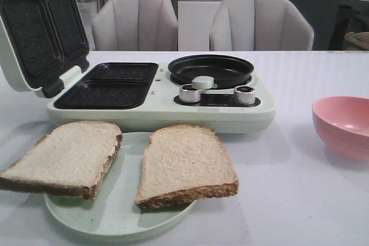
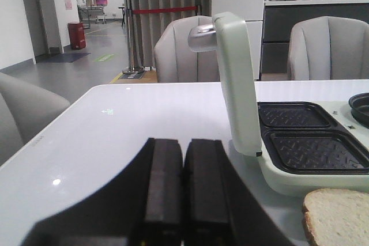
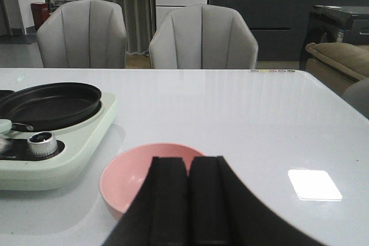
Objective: Make breakfast with bread and shrimp
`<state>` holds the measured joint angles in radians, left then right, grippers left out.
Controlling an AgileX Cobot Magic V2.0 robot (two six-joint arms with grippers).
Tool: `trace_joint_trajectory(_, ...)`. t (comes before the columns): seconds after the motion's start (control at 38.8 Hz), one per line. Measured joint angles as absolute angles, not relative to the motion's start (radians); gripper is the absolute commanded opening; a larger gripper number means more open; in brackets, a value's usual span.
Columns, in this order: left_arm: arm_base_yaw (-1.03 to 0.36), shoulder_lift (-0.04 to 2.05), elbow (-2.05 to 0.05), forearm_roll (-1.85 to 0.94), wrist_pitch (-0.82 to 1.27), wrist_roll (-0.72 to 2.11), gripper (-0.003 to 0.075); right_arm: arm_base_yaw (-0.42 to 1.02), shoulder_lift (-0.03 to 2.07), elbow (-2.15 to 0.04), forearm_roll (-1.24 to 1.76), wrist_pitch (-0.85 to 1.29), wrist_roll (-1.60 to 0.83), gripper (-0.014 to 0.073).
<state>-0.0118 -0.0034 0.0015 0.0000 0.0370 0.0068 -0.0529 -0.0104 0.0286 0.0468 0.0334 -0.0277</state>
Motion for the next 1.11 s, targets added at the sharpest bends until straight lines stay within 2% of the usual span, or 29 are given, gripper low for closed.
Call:
trace_joint_trajectory(0.88,-0.012,-0.003,0.001,0.000,0.037,0.007,0.0099,-0.053,-0.010,0.029,0.047,0.033,-0.028,0.0044)
trace_joint_trajectory(1.11,-0.012,-0.003,0.000,0.000,-0.025,0.007,0.0099,-0.053,-0.010,0.020,0.056,0.035,-0.028,0.0044)
